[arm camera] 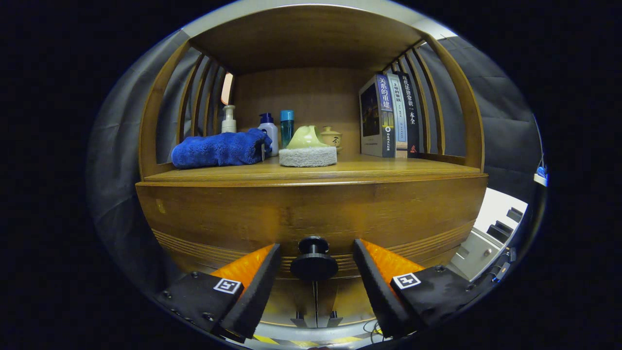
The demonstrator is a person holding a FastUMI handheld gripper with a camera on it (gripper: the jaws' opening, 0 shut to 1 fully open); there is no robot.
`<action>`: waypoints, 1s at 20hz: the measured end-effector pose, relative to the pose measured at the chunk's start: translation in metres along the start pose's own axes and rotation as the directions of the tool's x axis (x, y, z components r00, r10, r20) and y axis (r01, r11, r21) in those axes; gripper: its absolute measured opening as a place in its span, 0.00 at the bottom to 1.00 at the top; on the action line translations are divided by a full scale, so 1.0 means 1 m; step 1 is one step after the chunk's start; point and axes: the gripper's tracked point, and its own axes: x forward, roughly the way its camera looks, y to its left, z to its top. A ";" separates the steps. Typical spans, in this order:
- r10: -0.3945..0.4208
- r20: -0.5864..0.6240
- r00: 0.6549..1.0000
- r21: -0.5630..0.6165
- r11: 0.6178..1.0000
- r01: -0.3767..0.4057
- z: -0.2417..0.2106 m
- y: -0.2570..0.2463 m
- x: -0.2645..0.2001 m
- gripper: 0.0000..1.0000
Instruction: Pull open the drawer, take out the items inside it, and place them on the countertop above the cabinet.
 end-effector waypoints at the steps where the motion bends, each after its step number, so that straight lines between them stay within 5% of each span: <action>1: -0.002 0.003 1.000 0.002 1.000 0.002 0.000 0.000 -0.001 0.98; 7: 0.014 0.013 1.000 0.006 1.000 -0.014 0.005 0.007 -0.013 0.98; 20: 0.159 0.207 0.965 0.001 0.987 -0.162 0.129 0.040 -0.177 0.98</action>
